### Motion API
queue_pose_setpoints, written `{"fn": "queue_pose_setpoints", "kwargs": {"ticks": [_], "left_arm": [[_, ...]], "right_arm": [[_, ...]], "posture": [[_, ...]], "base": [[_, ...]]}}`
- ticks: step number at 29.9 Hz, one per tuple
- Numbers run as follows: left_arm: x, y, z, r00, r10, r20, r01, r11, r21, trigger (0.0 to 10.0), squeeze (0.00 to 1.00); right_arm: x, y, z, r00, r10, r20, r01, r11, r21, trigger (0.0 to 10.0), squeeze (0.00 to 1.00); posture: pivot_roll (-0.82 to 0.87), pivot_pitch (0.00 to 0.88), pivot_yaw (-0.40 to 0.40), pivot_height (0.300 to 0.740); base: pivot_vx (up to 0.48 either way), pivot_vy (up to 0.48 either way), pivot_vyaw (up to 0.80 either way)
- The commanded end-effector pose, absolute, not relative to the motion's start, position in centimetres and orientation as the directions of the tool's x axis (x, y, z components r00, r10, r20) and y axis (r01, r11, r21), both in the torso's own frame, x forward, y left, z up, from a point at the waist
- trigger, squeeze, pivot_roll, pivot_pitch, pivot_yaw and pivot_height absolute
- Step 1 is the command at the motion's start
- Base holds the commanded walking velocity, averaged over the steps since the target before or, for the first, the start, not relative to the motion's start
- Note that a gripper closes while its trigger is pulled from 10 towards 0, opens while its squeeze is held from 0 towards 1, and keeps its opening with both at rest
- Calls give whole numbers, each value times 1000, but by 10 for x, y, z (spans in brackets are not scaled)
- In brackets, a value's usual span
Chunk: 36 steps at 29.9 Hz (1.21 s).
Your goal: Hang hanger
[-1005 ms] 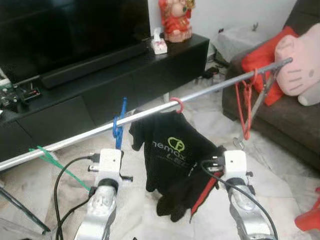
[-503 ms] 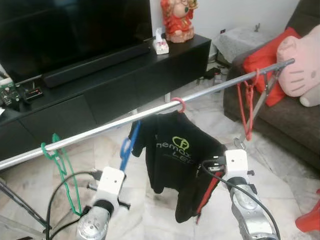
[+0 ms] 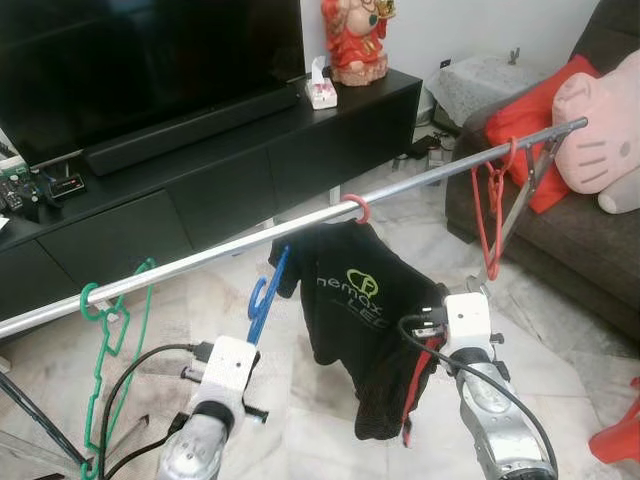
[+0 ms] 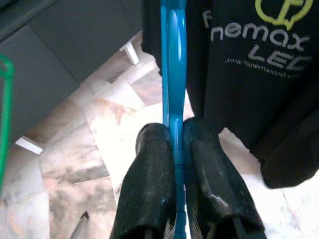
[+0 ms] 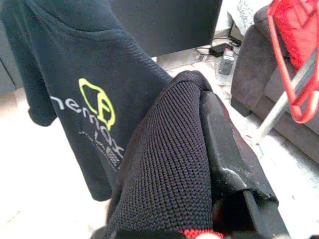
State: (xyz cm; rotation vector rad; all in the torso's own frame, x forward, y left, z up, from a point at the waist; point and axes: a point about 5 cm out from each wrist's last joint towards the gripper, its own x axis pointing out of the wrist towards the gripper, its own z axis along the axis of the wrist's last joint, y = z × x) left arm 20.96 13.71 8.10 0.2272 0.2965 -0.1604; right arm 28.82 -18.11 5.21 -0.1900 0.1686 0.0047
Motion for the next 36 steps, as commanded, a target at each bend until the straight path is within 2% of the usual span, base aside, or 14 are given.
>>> {"fn": "queue_pose_setpoints", "kwargs": {"ticks": [1,6,15,36], "left_arm": [[208,143,89,959,-105,-263,161,966,200,10000,0],[208,144,90,962,-106,-252,160,966,205,10000,0],[209,138,89,962,-122,-244,171,967,190,10000,0],[210,132,88,955,-159,-250,208,961,183,10000,0]], "right_arm": [[287,-178,55,989,7,-147,-36,981,-193,10000,0],[288,-178,57,989,11,-145,-40,980,-194,10000,0],[289,-178,59,990,17,-138,-44,980,-195,10000,0],[291,-173,62,991,27,-131,-53,977,-204,10000,0]], "posture": [[-135,0,78,740],[-137,0,75,740],[-142,0,74,740],[-144,0,81,740]], "base": [[0,0,0],[0,0,0],[-240,0,0],[-298,0,0]]}}
